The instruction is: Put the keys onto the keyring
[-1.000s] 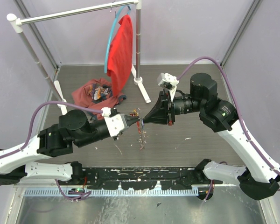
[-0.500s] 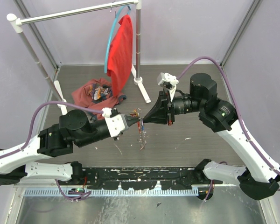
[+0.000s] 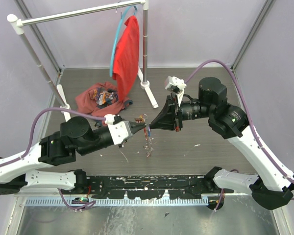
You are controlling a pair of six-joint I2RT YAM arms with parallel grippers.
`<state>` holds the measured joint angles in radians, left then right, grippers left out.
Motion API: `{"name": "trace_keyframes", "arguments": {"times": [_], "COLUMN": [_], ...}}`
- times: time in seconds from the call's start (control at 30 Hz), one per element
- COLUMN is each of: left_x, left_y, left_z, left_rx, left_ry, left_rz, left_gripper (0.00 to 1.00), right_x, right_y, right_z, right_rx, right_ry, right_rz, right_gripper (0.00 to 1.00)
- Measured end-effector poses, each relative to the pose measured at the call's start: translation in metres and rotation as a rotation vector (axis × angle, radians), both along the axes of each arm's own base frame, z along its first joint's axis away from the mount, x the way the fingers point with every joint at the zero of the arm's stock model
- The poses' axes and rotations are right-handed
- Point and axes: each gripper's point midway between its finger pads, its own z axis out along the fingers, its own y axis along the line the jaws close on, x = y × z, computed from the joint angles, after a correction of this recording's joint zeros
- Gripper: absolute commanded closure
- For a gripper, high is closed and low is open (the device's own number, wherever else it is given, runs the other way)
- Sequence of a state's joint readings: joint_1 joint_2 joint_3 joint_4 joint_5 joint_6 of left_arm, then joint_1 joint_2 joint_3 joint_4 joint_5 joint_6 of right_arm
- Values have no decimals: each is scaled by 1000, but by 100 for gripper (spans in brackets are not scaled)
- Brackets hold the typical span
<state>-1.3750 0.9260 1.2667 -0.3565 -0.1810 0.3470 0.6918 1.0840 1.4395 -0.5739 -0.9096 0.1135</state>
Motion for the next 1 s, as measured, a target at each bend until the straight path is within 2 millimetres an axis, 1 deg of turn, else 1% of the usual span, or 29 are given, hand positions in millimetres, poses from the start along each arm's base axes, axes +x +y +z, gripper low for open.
{"name": "trace_keyframes", "arguments": {"times": [0.77, 0.83, 1.0], "left_x": [-2, -2, -3], "left_y": [0, 0, 1], "left_z": [4, 5, 3], "left_rx": [-24, -29, -39], "left_ry": [-4, -3, 3], "left_rz": [-10, -11, -13], "left_gripper": [100, 100, 100], "right_x": [2, 2, 2], "right_y": [3, 3, 4], "right_z": [0, 1, -1], "right_rx": [13, 18, 25], "right_ry": [57, 58, 75], "right_rz": [-15, -19, -26], "right_gripper": [99, 99, 93]}}
